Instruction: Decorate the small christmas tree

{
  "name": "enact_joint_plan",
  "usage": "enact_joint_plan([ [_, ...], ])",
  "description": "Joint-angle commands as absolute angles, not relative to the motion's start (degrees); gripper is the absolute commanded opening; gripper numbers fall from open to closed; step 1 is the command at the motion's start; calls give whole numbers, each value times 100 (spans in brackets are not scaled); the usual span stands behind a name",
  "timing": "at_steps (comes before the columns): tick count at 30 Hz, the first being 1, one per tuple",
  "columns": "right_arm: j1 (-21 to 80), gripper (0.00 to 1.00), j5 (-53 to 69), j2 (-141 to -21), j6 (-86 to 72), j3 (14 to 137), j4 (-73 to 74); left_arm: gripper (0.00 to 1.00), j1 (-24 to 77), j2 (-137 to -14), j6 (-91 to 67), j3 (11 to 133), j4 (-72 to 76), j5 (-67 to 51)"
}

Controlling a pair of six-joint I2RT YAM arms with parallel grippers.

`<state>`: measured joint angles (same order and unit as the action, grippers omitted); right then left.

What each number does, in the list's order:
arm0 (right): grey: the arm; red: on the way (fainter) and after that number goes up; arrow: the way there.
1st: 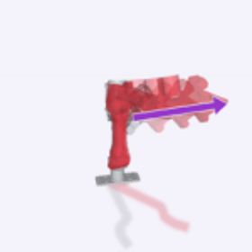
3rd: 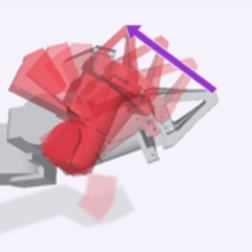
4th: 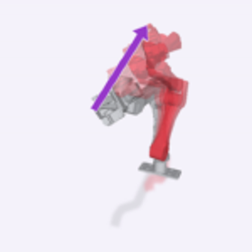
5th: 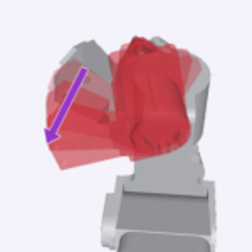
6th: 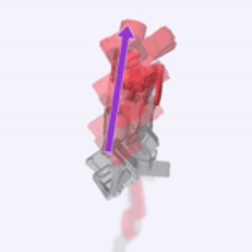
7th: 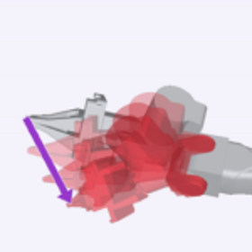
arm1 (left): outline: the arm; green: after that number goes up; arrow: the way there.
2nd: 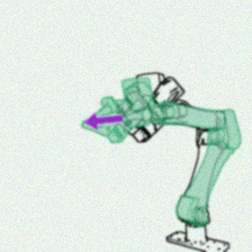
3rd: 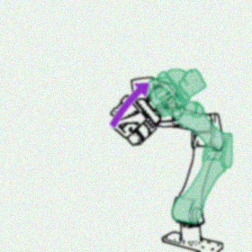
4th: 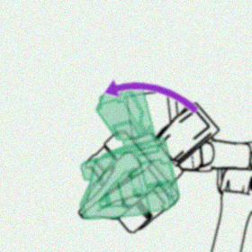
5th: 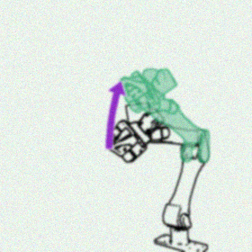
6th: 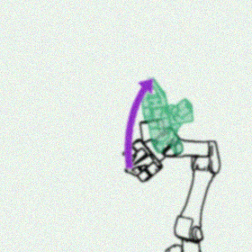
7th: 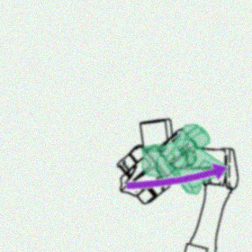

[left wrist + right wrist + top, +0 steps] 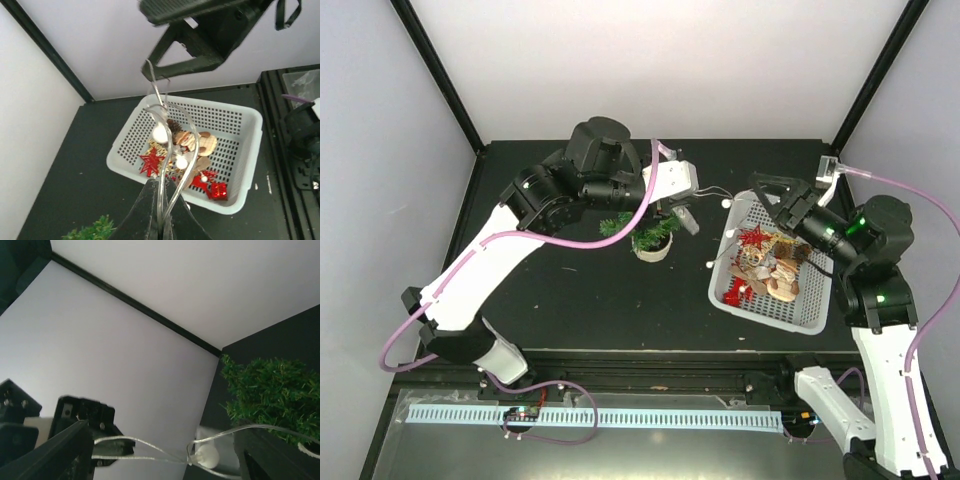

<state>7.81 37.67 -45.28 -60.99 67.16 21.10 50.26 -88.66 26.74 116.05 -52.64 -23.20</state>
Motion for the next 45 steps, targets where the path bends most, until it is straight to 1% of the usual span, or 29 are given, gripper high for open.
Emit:
enact_joint_plan([
  [1,980,82,4233,-4305,-5919,6496,1721,2,5023,-8922,2924,12162,-5539,-1876],
  [2,1081,84,4348,-4270,-5875,6440,1644,2,5021,-8933,2934,12224,-5538,-1817],
  [7,1329,87,5144,-4180,-5507,6104,1461,2,4993,-9018,2979,12582,-5531,-1635],
  [12,1548,88,5586,-4296,-4742,5787,2066,2,4984,-9095,3066,12959,-5582,-1508],
  [14,1649,88,5497,-4297,-4469,5707,2337,2,4983,-9084,3131,13037,-5577,-1387],
  [19,1718,88,4380,-4101,-3522,5980,3408,2,4984,-8973,3309,13162,-5556,-1126],
  [23,1736,88,3568,-4365,-2769,6056,4284,2,4983,-8862,3398,13245,-5474,-921],
  [25,1845,87,3235,-4501,-2576,5893,4387,1,4983,-8802,3422,13269,-5446,-859],
  [28,2306,84,2429,-4614,-2394,5646,4310,2,4983,-8735,3479,13277,-5395,-747],
  [33,3503,78,439,-5250,-2243,5652,4537,2,4983,-8690,3515,13312,-5356,-648],
  [35,3738,76,-124,-5468,-2317,5663,4554,2,4981,-8667,3508,13315,-5361,-667],
  [37,3751,75,-413,-5577,-2379,5621,4450,2,4978,-8645,3484,13328,-5366,-689],
  [42,3747,74,-623,-5961,-2294,5568,4188,2,4983,-8573,3487,13329,-5404,-738],
  [45,3749,69,-693,-6247,-2300,5467,3776,2,4979,-8520,3489,13325,-5443,-774],
])
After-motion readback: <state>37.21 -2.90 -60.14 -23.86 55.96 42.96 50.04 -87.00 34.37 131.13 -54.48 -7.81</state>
